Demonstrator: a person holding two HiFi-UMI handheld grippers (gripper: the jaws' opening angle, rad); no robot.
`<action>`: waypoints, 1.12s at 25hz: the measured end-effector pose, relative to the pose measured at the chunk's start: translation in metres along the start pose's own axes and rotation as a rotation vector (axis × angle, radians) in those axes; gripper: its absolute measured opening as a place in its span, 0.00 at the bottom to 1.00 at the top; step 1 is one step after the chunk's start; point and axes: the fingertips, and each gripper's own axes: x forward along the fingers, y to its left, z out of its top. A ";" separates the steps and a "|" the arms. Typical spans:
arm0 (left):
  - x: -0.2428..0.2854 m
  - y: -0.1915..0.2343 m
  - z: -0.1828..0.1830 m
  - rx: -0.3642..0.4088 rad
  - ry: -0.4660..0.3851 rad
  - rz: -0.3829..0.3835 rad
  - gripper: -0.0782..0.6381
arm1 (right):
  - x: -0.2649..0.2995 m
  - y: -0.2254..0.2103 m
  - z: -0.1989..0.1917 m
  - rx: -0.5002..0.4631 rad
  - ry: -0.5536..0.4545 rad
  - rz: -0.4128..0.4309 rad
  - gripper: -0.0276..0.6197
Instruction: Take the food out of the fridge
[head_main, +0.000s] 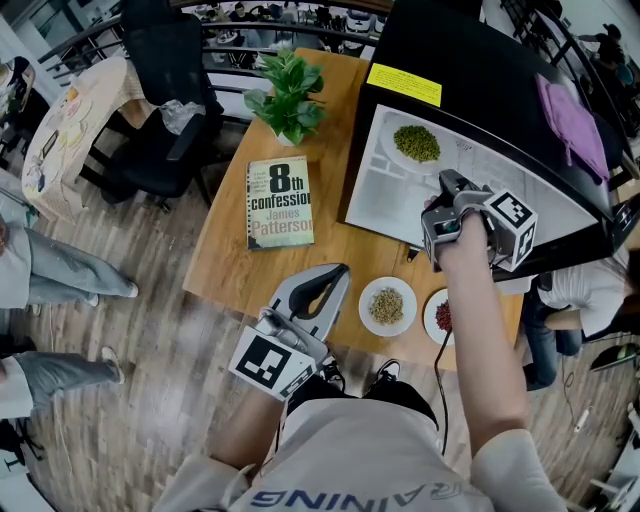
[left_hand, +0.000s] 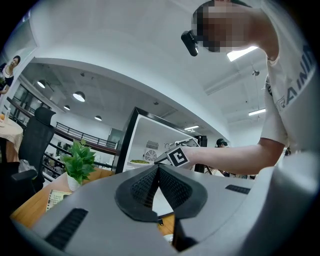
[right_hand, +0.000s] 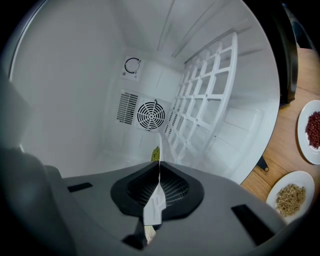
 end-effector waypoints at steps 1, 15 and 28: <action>0.000 -0.001 0.000 0.000 0.000 -0.001 0.12 | -0.004 0.000 -0.001 0.000 -0.001 0.003 0.08; 0.004 -0.012 -0.001 0.010 0.009 -0.023 0.12 | -0.020 -0.018 -0.023 0.026 0.061 0.009 0.10; 0.002 -0.011 -0.003 0.009 0.019 -0.019 0.12 | 0.008 -0.017 -0.046 0.104 0.131 0.042 0.23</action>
